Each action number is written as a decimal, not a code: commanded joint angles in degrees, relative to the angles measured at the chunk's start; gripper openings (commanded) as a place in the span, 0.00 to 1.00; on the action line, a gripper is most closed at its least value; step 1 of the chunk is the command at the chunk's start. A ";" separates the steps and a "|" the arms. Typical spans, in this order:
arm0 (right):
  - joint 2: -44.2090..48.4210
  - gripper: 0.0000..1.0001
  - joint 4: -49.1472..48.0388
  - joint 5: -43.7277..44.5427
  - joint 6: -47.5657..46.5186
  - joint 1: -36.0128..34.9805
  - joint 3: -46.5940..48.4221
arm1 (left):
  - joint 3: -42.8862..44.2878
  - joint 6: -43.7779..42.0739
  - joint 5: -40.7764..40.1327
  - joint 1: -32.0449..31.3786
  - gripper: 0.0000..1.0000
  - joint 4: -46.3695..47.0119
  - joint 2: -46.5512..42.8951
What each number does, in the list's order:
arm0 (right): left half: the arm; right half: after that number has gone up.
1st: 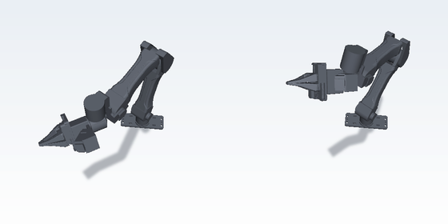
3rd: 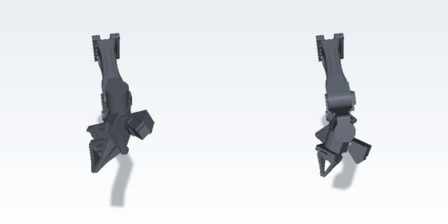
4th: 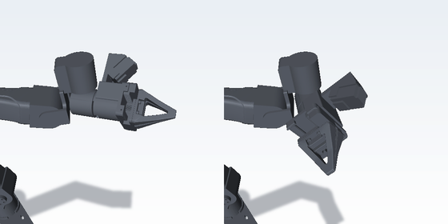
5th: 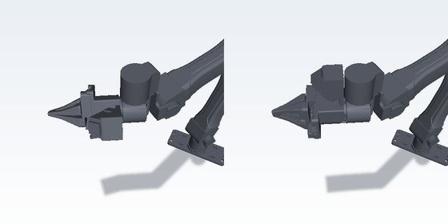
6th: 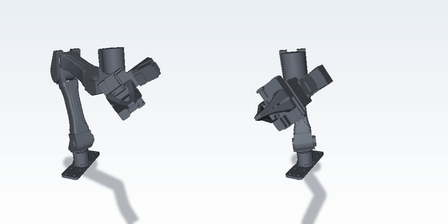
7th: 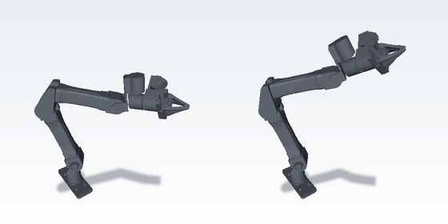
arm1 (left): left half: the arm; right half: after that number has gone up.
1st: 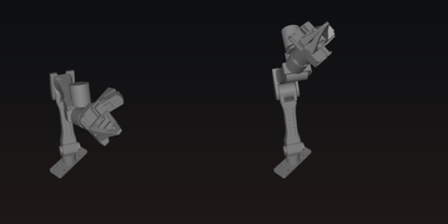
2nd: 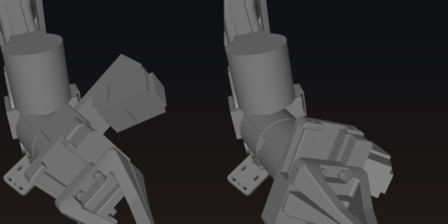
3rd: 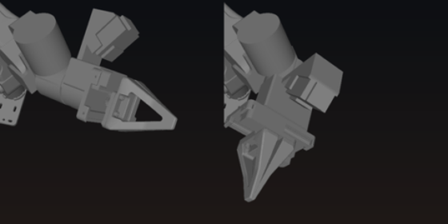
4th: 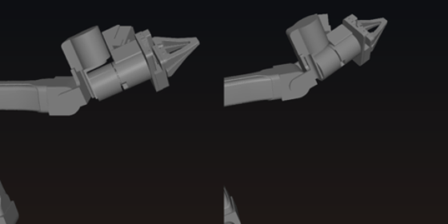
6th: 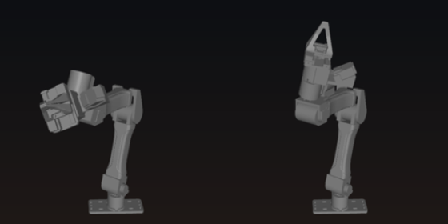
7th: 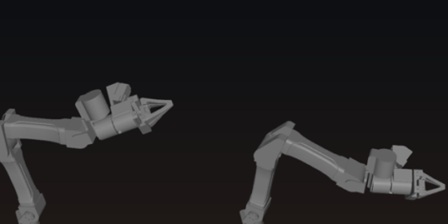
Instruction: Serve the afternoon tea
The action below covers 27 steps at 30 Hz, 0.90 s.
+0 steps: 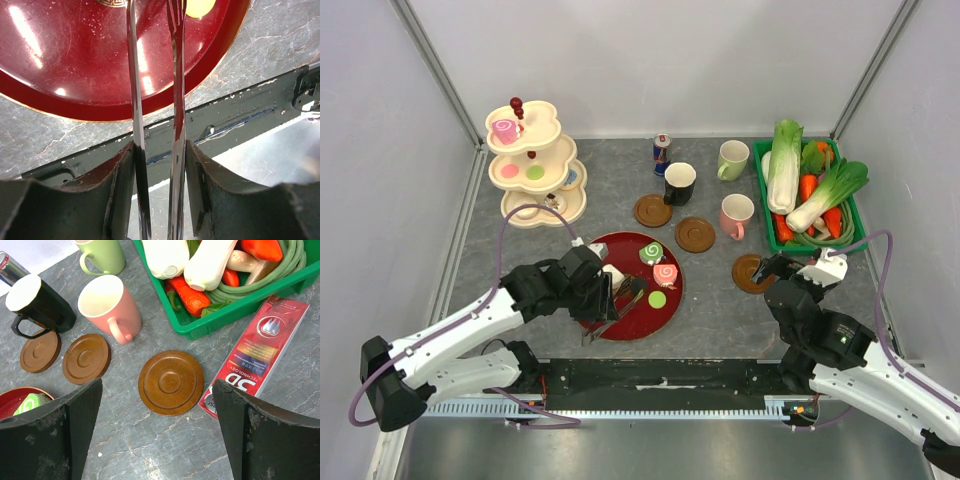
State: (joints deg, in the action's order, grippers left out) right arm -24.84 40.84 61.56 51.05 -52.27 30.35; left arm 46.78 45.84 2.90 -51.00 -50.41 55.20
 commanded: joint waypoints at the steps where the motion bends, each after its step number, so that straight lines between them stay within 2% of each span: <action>1: 0.14 0.98 -0.41 2.51 1.34 -0.02 -0.47 | 2.87 -2.34 -0.79 -0.68 0.49 2.34 0.87; 12: 0.76 0.98 -0.32 2.51 1.42 -0.02 -0.47 | 3.93 -2.69 -4.30 -0.85 0.49 1.55 3.60; 27: 1.20 0.98 -0.32 2.60 1.42 -0.02 -0.46 | 4.46 -3.31 -3.16 -0.85 0.49 2.69 6.50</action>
State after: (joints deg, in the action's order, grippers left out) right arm -24.32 40.86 61.65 51.07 -52.27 30.35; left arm 49.12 44.45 0.49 -51.53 -49.65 60.93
